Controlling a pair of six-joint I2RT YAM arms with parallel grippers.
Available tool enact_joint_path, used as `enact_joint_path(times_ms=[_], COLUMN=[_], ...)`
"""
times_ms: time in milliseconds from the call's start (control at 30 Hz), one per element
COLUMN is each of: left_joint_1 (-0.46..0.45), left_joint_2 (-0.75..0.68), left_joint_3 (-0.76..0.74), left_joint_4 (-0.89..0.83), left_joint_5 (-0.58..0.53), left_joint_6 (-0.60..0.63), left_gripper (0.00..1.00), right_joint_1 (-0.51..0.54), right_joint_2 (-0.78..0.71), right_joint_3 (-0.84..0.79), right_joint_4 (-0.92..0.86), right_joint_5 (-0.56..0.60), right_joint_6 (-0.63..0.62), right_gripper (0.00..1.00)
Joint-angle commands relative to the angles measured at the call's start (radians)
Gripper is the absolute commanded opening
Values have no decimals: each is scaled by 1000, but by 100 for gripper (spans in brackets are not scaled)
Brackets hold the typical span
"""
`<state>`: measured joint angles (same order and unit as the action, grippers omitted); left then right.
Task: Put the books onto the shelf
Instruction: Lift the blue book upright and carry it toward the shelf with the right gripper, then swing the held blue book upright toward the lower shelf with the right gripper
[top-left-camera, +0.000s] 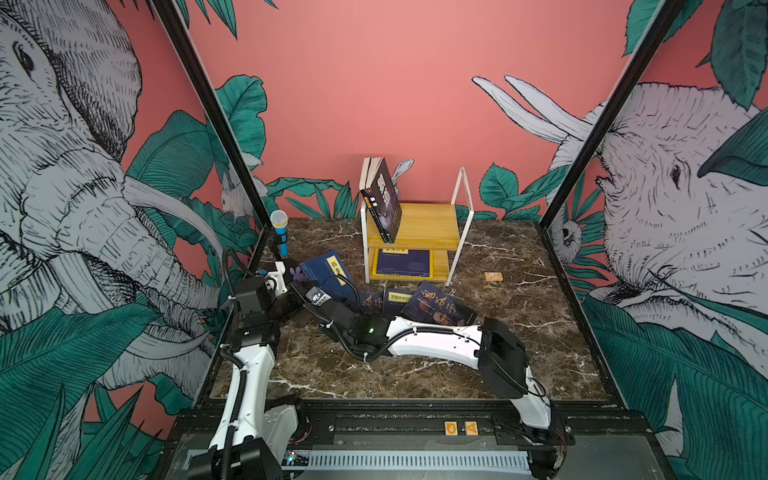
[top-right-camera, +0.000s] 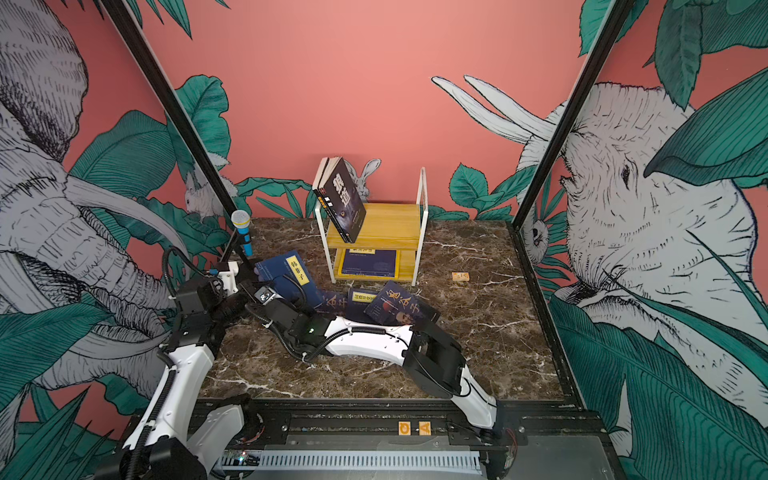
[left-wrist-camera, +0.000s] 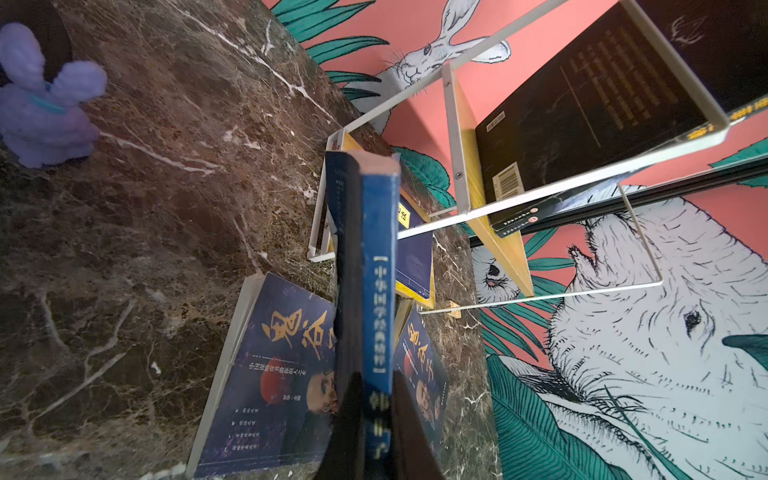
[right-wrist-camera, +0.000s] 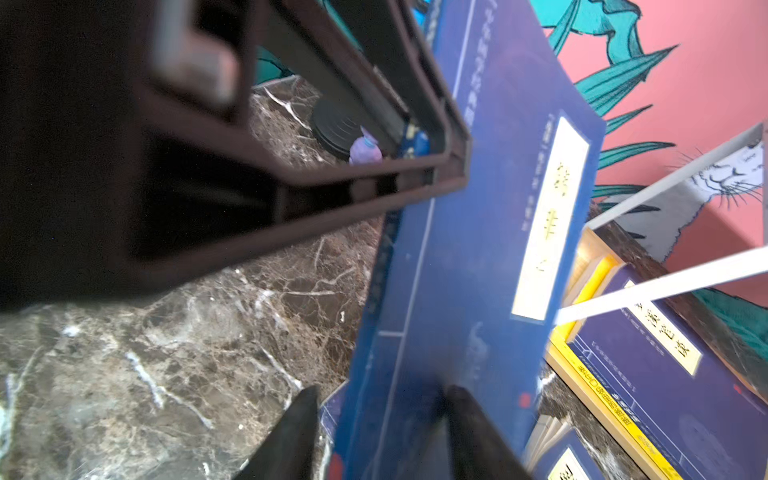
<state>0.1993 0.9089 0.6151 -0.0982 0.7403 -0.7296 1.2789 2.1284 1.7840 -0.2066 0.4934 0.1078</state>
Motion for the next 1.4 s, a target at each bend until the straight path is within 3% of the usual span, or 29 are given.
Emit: enact_joint_path(times_ms=[0,67,167,233,400,500,633,933,1167,1367], left_joint_1=[-8,-10,-8,-6,-7,-6,-6,-6,-16,-75], left_joint_2=[-8,-12,-11,-3,-8,5,10,156,208,249], left_joint_3=[3,-16,-14,0,-4,43,88,223,159,168], left_joint_4=[58,91,71,51,47,-49,-146,-368,-141,-143], left_joint_5=[44,42,35,37,44,41,38,188,366,410], left_joint_6=[-17,-18,8,21,62,148,252,294,66,100], left_gripper=[0,0,0,12,57,70,80,83,83,79], right_joint_1=[7,5,4,4,4,4,4,7,11,27], right_joint_2=[-3,-10,-18,-41,-153,-232,-335,-406,-407,-383], right_joint_3=[-19,-52,-67,-90,-287,-407,-646,-815,-856,-882], right_joint_4=[62,99,97,103,291,376,621,870,993,1066], right_joint_5=[42,55,86,102,178,235,256,365,354,296], right_joint_6=[-62,-81,-107,-121,-243,-318,-463,-756,-848,-944], right_gripper=[20,2,0,0,0,0,0,0,0,0])
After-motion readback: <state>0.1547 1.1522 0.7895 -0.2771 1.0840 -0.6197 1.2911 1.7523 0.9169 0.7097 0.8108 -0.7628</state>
